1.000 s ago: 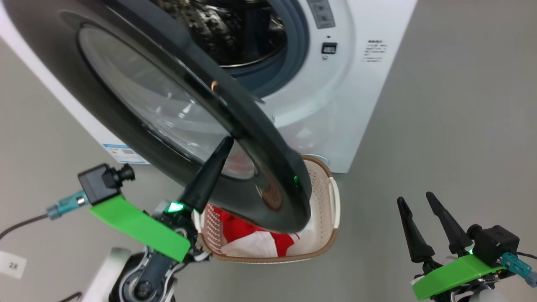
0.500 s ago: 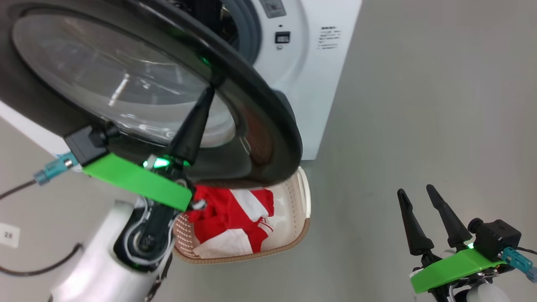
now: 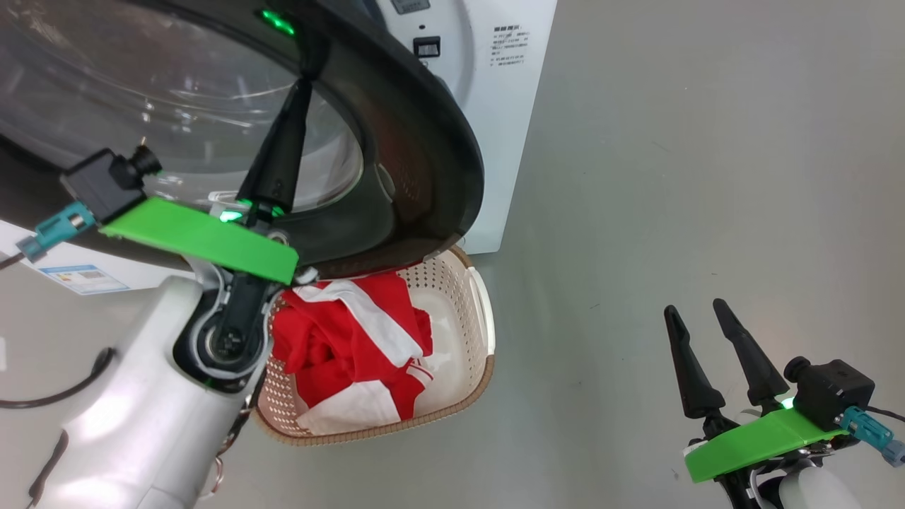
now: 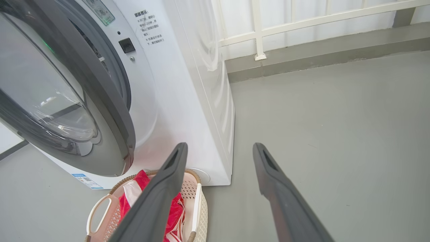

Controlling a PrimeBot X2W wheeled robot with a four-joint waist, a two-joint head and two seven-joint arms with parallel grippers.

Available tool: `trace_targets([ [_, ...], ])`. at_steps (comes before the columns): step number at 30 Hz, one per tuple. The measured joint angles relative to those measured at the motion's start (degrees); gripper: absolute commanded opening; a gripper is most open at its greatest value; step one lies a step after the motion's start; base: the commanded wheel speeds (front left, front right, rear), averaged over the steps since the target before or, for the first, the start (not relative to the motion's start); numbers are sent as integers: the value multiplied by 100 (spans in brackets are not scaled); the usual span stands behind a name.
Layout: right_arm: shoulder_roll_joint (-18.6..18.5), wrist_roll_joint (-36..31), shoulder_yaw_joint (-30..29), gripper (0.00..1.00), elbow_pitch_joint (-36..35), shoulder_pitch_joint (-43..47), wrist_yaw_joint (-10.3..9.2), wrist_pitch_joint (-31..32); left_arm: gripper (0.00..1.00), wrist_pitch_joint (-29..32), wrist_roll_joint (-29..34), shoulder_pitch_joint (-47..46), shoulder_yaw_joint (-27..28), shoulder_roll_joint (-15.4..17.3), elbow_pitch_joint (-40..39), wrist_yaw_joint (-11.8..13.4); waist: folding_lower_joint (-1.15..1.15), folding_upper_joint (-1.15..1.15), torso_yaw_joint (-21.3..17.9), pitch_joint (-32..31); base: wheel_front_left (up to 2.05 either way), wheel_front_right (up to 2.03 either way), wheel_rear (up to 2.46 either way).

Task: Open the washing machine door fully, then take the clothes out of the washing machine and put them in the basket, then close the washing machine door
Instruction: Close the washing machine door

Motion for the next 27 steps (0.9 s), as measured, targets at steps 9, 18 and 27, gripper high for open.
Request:
trace_targets([
  [9, 2, 0, -16, 100, 5, -76, 0, 0, 0, -25, 0, -122, 11, -44, 207, 0, 0, 0, 32, -18, 0, 0, 0],
  [18, -2, 0, -47, 100, 9, -57, 0, 0, 0, -31, 181, 478, 152, -33, 97, 0, 0, 0, 110, -165, 0, 0, 0],
  [27, -59, 0, -129, 100, 9, 143, 0, 0, 0, -32, 648, 1449, 677, -89, -63, 0, 0, 0, 244, -388, 0, 0, 0],
])
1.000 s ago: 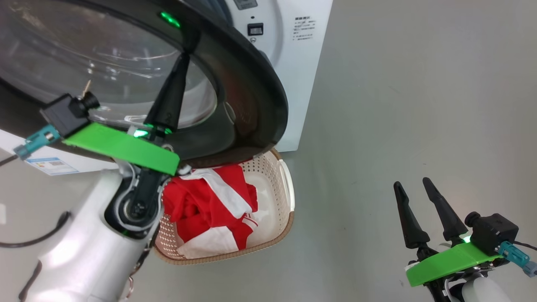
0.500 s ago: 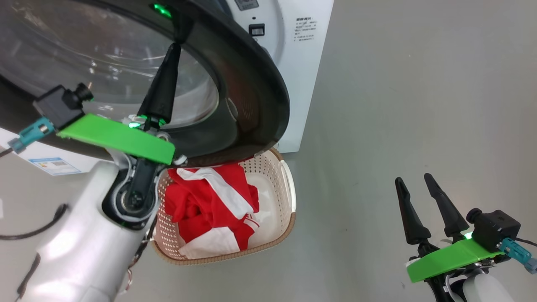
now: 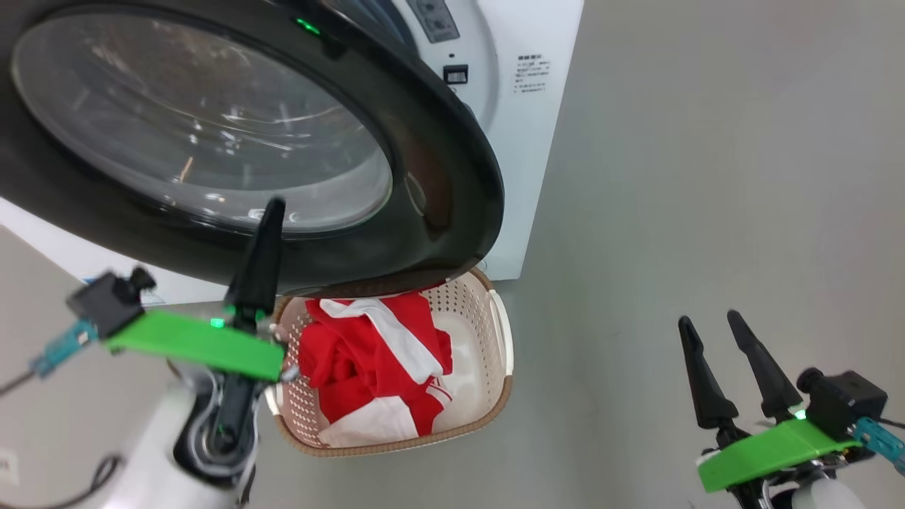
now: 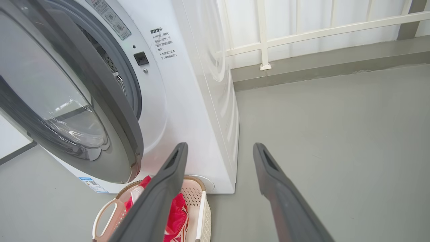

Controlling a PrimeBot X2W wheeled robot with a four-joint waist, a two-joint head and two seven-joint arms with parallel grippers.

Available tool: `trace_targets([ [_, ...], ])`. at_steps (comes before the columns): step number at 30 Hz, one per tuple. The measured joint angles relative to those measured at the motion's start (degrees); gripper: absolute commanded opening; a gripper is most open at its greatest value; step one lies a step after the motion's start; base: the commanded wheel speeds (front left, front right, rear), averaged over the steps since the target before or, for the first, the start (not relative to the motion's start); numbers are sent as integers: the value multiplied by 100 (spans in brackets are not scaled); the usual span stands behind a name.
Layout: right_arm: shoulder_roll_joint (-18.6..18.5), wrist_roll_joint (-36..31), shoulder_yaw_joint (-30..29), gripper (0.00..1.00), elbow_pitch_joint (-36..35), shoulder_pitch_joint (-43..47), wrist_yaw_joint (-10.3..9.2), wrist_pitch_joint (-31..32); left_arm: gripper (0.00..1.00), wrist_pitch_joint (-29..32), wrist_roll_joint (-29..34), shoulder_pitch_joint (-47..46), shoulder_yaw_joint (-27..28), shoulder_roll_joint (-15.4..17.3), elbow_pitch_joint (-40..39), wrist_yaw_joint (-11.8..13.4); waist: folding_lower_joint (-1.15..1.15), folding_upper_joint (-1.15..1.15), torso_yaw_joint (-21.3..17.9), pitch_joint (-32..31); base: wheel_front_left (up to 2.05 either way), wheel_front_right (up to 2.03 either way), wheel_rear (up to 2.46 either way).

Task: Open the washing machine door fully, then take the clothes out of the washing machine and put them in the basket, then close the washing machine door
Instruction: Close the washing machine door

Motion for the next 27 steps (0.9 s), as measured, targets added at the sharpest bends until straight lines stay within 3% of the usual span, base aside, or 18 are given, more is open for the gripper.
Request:
trace_targets([
  [8, -78, 0, -60, 100, 1, 91, 0, 0, 5, 0, 834, 817, 504, -98, -18, -2, 0, 0, 110, -168, 0, 0, 0],
  [12, -92, -1, -65, 100, 1, 248, 0, 0, 17, 0, 1278, 1229, 777, -144, -18, -5, 0, 0, 139, -264, 0, 0, 0],
  [16, -111, -1, -74, 100, 3, 282, 0, 0, 39, 0, 1704, 1605, 977, -232, -9, -7, 0, 0, 150, -344, 0, 0, 0],
  [20, -121, -1, -96, 100, 0, 314, 0, 0, 51, 1, 2068, 1902, 1173, -268, 18, -7, 0, 0, 164, -422, 0, 0, 0],
  [23, -122, -1, -114, 100, -8, 472, 0, 0, 71, 1, 2298, 2078, 1303, -294, 27, -7, 0, 0, 179, -468, 0, 0, 0],
  [24, -123, -1, -119, 100, -4, 511, 0, 0, 71, 1, 2359, 2124, 1391, -315, 31, -7, 0, 0, 183, -478, 0, 0, 0],
  [27, -123, -8, -136, 100, -5, 520, 0, 0, 91, 1, 2654, 2231, 1610, -330, 40, -7, 0, 0, 184, -511, 0, 0, 0],
])
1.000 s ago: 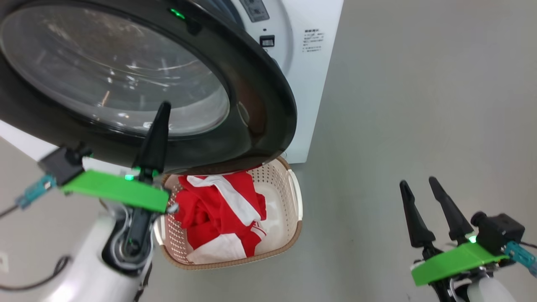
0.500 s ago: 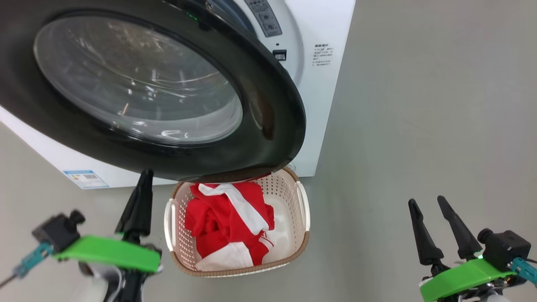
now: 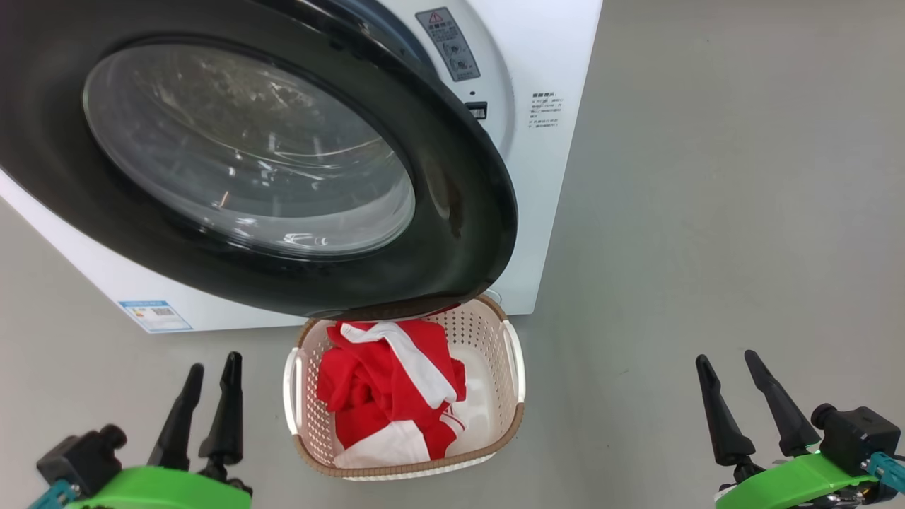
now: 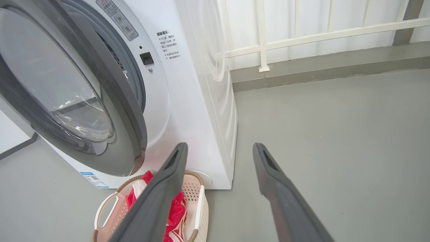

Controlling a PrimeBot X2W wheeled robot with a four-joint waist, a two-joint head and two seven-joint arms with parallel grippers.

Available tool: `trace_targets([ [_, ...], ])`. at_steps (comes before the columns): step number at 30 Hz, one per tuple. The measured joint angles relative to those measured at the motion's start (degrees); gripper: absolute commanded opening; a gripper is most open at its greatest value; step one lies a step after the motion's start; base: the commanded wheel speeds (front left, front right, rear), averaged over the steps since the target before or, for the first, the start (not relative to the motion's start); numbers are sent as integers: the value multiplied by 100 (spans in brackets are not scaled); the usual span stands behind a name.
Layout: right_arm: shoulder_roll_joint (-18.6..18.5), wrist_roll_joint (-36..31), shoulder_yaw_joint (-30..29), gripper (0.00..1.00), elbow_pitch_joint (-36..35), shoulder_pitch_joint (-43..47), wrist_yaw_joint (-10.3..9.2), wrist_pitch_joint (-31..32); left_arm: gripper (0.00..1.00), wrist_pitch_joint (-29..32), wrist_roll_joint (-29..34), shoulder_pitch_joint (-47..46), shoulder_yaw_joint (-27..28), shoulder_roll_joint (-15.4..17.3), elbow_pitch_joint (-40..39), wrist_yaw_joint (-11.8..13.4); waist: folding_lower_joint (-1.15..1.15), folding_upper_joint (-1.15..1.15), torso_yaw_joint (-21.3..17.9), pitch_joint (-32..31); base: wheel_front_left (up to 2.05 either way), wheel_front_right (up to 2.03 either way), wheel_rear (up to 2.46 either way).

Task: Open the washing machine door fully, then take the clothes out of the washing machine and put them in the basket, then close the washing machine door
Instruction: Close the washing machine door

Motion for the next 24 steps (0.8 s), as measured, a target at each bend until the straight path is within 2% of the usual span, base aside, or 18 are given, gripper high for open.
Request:
trace_targets([
  [2, 0, 0, -26, 100, 0, 1, 0, 0, 100, 0, 214, 93, 99, -29, -16, 0, 0, 0, -8, -21, 0, 0, 0],
  [13, -13, 0, -111, 100, -9, 124, 0, 0, 100, 0, 1244, 461, 528, -207, -137, 0, 0, 0, -58, -104, 0, 0, 0],
  [24, -56, -1, -165, 100, -60, 257, 0, 0, 100, 0, 2683, 828, 1057, -494, -542, -1, 0, 0, -68, -183, 0, 0, 0],
])
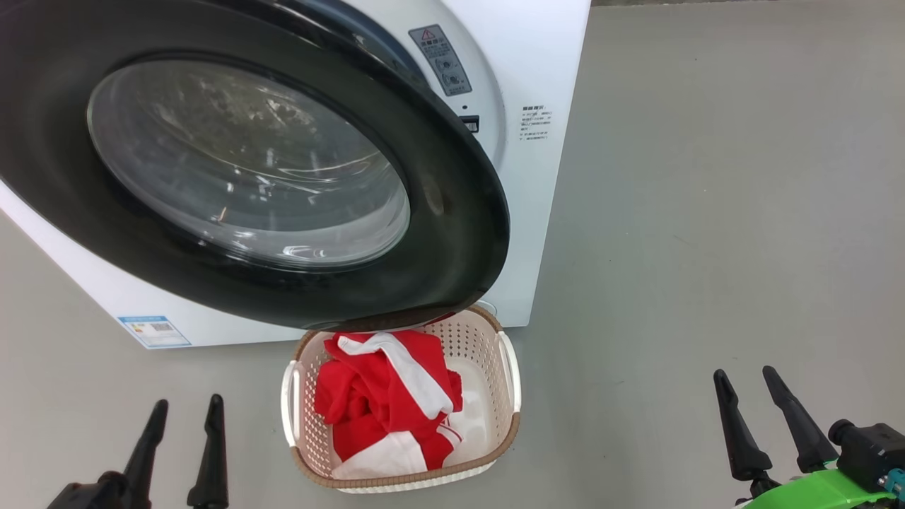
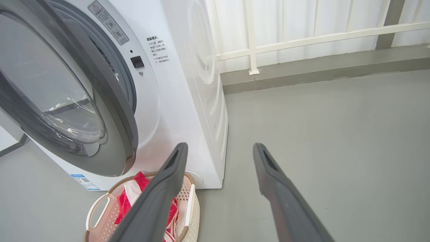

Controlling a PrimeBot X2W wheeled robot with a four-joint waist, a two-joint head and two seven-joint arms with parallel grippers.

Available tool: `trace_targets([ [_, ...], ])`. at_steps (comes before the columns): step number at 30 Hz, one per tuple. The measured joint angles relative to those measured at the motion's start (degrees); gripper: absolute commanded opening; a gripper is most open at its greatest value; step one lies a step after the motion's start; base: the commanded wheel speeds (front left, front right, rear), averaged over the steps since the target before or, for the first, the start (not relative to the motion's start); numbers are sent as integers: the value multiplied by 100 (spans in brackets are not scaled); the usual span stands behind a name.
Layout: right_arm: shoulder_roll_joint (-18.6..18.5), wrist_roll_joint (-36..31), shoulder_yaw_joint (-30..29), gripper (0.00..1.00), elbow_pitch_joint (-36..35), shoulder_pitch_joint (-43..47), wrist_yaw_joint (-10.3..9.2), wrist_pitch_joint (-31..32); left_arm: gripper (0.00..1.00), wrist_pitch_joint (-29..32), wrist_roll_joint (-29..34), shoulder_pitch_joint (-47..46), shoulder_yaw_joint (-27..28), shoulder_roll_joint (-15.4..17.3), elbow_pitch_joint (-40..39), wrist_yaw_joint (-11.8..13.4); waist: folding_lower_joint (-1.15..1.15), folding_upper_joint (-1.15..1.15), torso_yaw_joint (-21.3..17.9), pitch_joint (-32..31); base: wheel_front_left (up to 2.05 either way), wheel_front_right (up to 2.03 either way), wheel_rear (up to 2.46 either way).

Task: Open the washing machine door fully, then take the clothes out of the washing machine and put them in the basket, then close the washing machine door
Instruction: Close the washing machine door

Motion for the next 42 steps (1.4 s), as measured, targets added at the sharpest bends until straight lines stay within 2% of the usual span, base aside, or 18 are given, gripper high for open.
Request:
trace_targets([
  [5, -9, -3, -46, 100, -35, 4, 0, 0, 100, 0, 458, 111, 236, -146, -235, 0, 0, 0, -8, -7, 0, 0, 0],
  [11, -7, -19, -52, 100, -37, 26, 0, 0, 100, 0, 903, 315, 212, -225, -260, -1, 0, 0, -3, -14, 0, 0, 0],
  [15, 2, -19, -11, 100, -37, 74, 0, 0, 100, 0, 924, 313, 207, -315, -263, -11, 0, 0, -3, -8, 0, 0, 0],
  [33, 10, -19, 60, 100, -45, 71, 0, 0, 100, 0, 889, 310, 160, -335, -292, -34, 0, 0, 76, 18, 0, 0, 0],
  [34, 13, -18, 81, 79, -52, 69, 0, 0, 100, 0, 877, 310, 151, -336, -293, -34, 0, 0, 90, 20, 0, 0, 0],
  [35, 18, -16, 103, 42, -55, 64, 0, 0, 100, 0, 871, 309, 138, -337, -293, -34, 0, 0, 107, 22, 0, 0, 0],
  [36, 16, -14, 138, 27, -57, 57, 0, 0, 100, 0, 871, 307, 121, -337, -293, -34, 0, 0, 129, 26, 0, 0, 0],
  [37, 15, -7, 194, 0, -59, 49, 0, 0, 100, 0, 870, 304, 100, -338, -293, -34, 0, 0, 154, 29, 0, 0, 0],
  [42, 25, 12, 414, 0, -56, -117, 0, 0, 100, 0, 768, 299, -4, -345, -291, -34, 0, 0, 327, 55, 0, 0, 0],
])
